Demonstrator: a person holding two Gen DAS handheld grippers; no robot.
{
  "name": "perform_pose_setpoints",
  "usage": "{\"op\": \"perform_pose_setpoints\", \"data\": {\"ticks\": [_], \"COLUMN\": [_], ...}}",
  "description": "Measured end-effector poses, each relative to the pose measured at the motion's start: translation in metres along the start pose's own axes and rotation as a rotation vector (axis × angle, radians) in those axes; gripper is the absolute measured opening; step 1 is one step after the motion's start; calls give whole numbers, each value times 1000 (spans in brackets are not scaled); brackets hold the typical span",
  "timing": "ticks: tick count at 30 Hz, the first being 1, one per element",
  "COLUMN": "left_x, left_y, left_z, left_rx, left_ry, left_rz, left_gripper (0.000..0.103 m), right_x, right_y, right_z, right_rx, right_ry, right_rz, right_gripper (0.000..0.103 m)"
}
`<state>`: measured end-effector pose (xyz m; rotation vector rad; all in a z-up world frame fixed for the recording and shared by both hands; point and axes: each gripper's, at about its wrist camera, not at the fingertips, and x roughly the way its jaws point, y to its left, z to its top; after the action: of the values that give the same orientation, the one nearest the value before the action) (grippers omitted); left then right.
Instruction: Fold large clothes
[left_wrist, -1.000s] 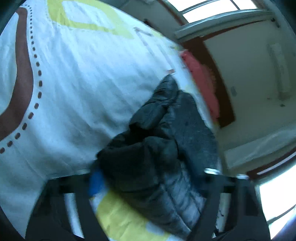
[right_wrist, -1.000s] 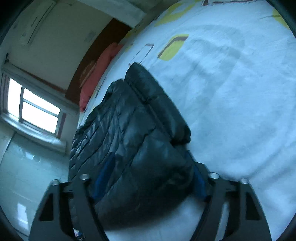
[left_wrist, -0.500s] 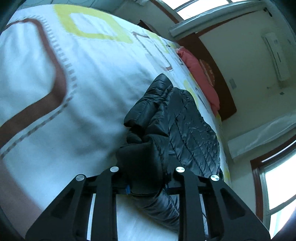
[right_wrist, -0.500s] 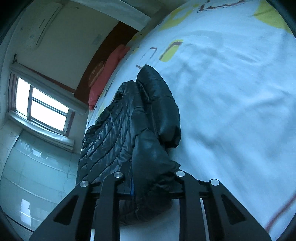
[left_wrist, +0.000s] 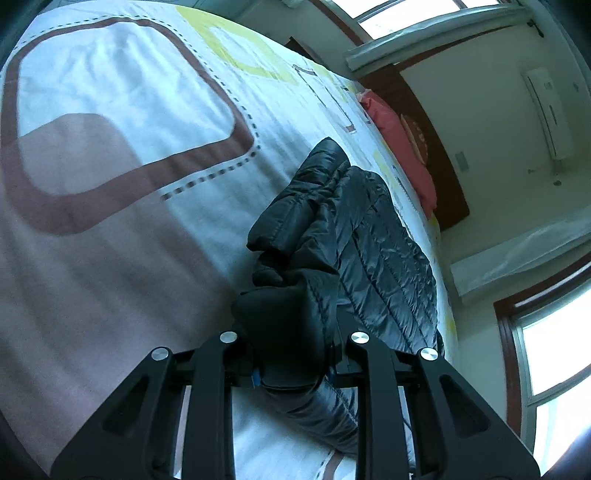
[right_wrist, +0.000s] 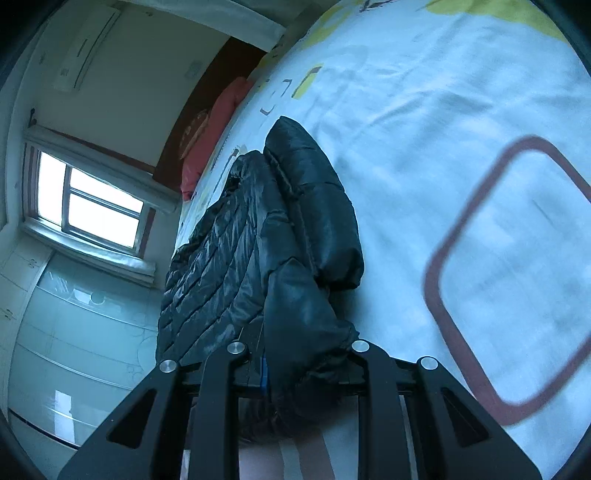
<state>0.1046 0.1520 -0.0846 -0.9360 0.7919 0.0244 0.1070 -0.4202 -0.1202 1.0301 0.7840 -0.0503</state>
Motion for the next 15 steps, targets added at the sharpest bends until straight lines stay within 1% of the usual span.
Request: {"op": "perform_pose_setpoints", "data": {"ticks": [5, 6, 8, 10, 11, 12, 13, 15], "left_x": [4, 2, 1, -3, -7, -11, -14, -23], "left_y": [3, 3, 3, 8, 11, 15, 17, 22], "left_z": [2, -2, -3, 0, 0, -1, 0, 2], "left_rx": [1, 11, 20, -1, -15, -19, -19, -5], "left_ry": [4, 1, 3, 7, 5, 3, 5, 6], "left_rz": [-1, 3, 14, 34, 43, 47, 50, 64], "left_gripper": [24, 25, 32, 47, 51, 55, 56, 59], "right_x": [1, 0, -4, -12, -16, -21, -26, -36], "right_y": [-4, -6, -12, -19, -21, -24, -27, -34], "right_z": [4, 5, 6, 7, 6, 7, 8, 9], "right_rx": [18, 23, 44, 60, 60, 61, 64, 68], "right_ry": [6, 7, 5, -5, -10, -19, -28, -40], "right_rz": [22, 28, 30, 25, 22, 14, 12, 5], "right_gripper": [23, 26, 30, 39, 41, 45, 47, 49]}}
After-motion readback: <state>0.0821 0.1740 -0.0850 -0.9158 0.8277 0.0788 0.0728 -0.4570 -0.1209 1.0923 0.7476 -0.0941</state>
